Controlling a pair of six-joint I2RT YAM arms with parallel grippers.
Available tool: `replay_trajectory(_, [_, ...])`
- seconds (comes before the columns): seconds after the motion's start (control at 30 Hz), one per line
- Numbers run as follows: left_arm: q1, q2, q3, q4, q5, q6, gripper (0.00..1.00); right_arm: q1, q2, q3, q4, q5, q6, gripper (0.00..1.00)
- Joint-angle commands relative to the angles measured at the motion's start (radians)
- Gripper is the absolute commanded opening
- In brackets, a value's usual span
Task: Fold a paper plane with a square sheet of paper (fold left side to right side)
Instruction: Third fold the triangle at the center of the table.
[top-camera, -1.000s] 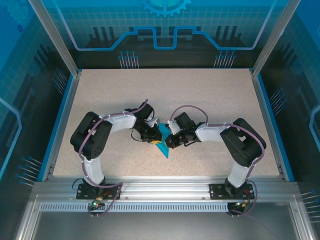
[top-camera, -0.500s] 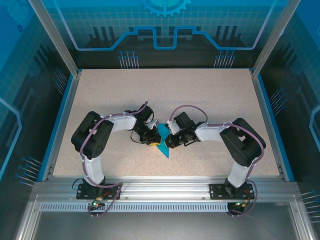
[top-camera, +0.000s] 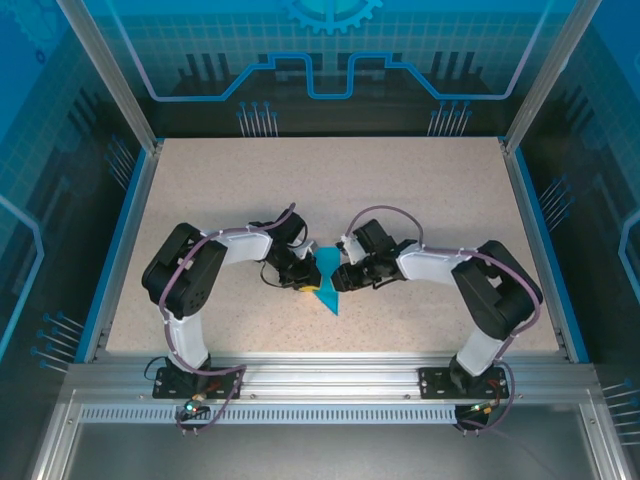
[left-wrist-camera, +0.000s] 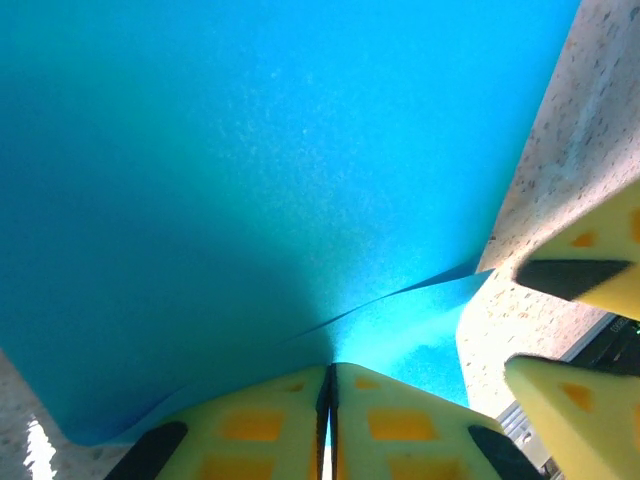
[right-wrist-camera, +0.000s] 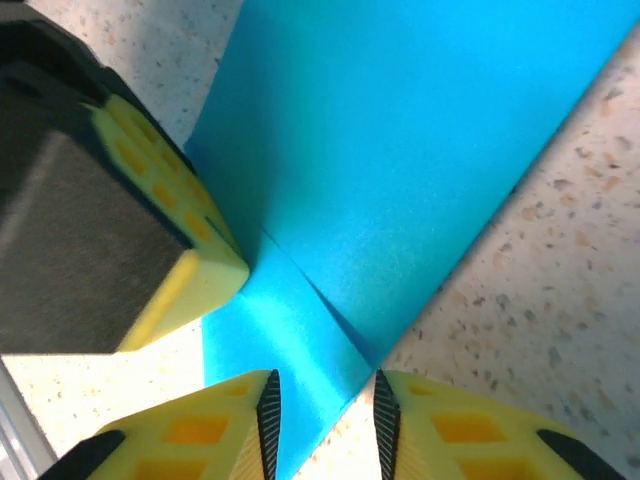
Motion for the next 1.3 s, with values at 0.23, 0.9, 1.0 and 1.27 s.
replay_trajectory(0.23, [-0.014, 0.049, -0.055, -0.061, -0.115, 0.010, 0.13, 0.068, -0.106, 0.002, -0.141, -0.068, 0.208, 0.08])
replay_trajectory(0.9, [-0.020, 0.062, -0.036, -0.069, -0.119, 0.016, 0.13, 0.155, 0.098, 0.131, -0.139, -0.030, 0.328, 0.02])
replay_trajectory(1.0, [-0.020, 0.065, -0.034, -0.070, -0.122, 0.017, 0.13, 0.158, 0.104, 0.127, -0.154, -0.022, 0.325, 0.02])
replay_trajectory(1.27, [-0.020, 0.068, -0.031, -0.071, -0.122, 0.019, 0.13, 0.161, 0.120, 0.139, -0.210, 0.011, 0.305, 0.02])
